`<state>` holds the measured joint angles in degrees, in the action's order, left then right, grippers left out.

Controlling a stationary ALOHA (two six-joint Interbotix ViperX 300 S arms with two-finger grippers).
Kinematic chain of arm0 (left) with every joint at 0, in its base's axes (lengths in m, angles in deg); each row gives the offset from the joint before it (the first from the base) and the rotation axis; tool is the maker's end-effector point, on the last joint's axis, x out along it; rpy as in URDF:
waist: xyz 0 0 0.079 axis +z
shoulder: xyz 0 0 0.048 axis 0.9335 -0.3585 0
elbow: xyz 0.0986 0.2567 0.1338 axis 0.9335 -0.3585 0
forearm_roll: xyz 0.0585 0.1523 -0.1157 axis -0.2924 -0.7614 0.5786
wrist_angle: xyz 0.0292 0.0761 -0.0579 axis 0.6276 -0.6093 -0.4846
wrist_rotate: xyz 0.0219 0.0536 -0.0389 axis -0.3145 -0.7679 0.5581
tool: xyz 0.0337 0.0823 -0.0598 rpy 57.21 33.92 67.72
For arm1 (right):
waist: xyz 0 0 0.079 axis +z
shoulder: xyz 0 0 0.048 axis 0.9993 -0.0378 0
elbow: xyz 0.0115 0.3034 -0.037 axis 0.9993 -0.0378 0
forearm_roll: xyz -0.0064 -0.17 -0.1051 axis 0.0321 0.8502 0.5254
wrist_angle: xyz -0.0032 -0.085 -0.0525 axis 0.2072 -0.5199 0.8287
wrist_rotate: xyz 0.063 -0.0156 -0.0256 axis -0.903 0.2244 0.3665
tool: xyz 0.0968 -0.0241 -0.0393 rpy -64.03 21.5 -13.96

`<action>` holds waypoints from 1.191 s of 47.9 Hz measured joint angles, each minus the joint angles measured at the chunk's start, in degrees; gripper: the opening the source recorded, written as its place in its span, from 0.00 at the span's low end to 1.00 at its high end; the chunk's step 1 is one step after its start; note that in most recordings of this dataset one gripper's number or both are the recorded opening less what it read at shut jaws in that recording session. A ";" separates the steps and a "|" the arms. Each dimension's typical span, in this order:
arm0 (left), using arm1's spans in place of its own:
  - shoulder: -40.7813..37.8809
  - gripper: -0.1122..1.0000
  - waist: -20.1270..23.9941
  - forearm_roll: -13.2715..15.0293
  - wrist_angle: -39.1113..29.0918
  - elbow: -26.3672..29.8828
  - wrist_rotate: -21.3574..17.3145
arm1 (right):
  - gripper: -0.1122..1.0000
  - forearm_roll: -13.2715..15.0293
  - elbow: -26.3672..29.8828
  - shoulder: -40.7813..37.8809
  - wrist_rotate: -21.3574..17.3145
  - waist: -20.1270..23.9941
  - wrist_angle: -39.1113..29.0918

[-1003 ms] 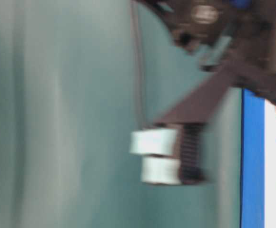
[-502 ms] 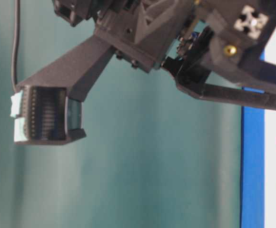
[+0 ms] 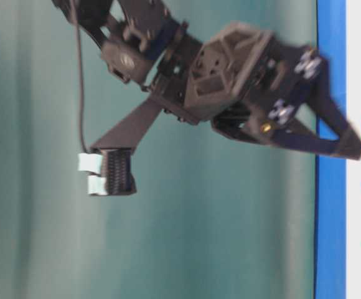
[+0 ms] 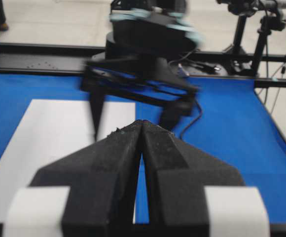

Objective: Touch the tip of the soldering iron to the mark.

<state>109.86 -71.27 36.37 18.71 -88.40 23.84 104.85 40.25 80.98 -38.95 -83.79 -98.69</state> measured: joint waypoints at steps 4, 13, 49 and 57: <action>0.18 0.10 0.00 0.09 -0.18 0.00 0.00 | 0.91 -0.26 -0.35 0.44 2.02 -2.90 0.44; 0.09 0.10 0.00 0.09 -0.26 0.00 0.00 | 0.91 -1.05 -1.93 1.76 3.60 -5.36 2.02; 0.18 0.10 0.00 0.00 -0.44 0.00 0.00 | 0.90 -0.53 -28.83 44.12 4.13 -6.06 7.65; 0.09 0.10 0.00 0.09 -0.44 0.09 -0.09 | 0.88 -0.62 -34.63 54.49 4.13 -6.06 7.65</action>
<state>109.95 -71.27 36.45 18.27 -88.31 23.76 104.23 5.62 135.47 -34.82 -89.86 -91.04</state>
